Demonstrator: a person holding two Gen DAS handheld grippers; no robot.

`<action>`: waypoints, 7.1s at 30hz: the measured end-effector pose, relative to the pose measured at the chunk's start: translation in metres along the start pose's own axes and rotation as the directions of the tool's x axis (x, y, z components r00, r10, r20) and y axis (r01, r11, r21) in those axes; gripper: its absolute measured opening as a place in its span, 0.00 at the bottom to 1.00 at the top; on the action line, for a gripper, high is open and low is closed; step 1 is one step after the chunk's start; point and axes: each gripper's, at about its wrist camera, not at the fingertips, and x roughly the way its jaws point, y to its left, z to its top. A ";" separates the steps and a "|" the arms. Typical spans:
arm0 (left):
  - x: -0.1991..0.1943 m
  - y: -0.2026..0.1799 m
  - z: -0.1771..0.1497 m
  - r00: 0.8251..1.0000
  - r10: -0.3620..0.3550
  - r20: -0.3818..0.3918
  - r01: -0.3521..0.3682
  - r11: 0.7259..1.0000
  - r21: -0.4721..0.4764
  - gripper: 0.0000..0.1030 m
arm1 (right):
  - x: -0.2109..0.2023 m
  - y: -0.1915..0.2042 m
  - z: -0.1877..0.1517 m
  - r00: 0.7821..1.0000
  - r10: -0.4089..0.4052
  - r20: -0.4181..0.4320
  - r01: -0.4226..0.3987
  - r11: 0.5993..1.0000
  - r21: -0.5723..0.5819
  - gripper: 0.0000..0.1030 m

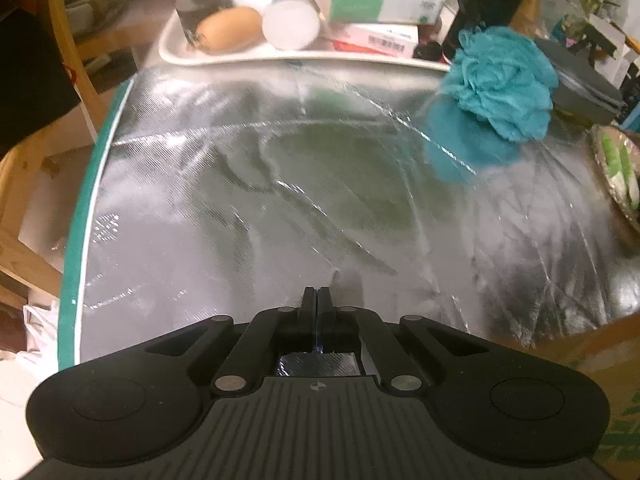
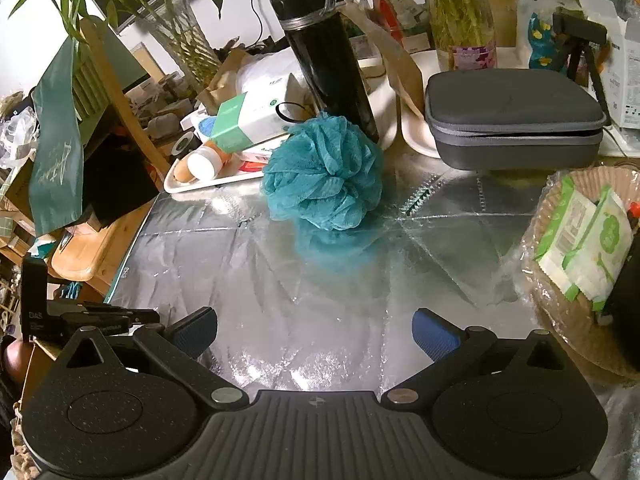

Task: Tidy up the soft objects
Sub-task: 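Grasp the white string on the foil with the left gripper, then move the right gripper to the teal mesh sponge and grasp it, then lift the teal sponge with the right gripper while the left gripper carries the string toward the box, then drop the teal sponge into the box with the right gripper while the left gripper releases the string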

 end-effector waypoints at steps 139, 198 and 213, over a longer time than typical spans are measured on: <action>-0.182 -0.027 -0.015 0.895 -0.045 0.443 -0.032 0.986 0.165 0.01 | -0.079 0.078 0.040 0.934 -0.032 0.356 0.185 0.895 -0.405 0.04; -0.255 -0.095 -0.108 0.923 -0.119 0.366 0.017 0.963 0.270 0.50 | -0.215 0.173 -0.086 0.930 0.217 0.298 -0.028 0.847 -0.531 0.04; -0.265 -0.078 -0.125 0.922 -0.073 0.381 -0.005 0.980 0.201 0.69 | -0.190 0.188 -0.106 0.946 0.208 0.250 -0.048 0.849 -0.527 0.97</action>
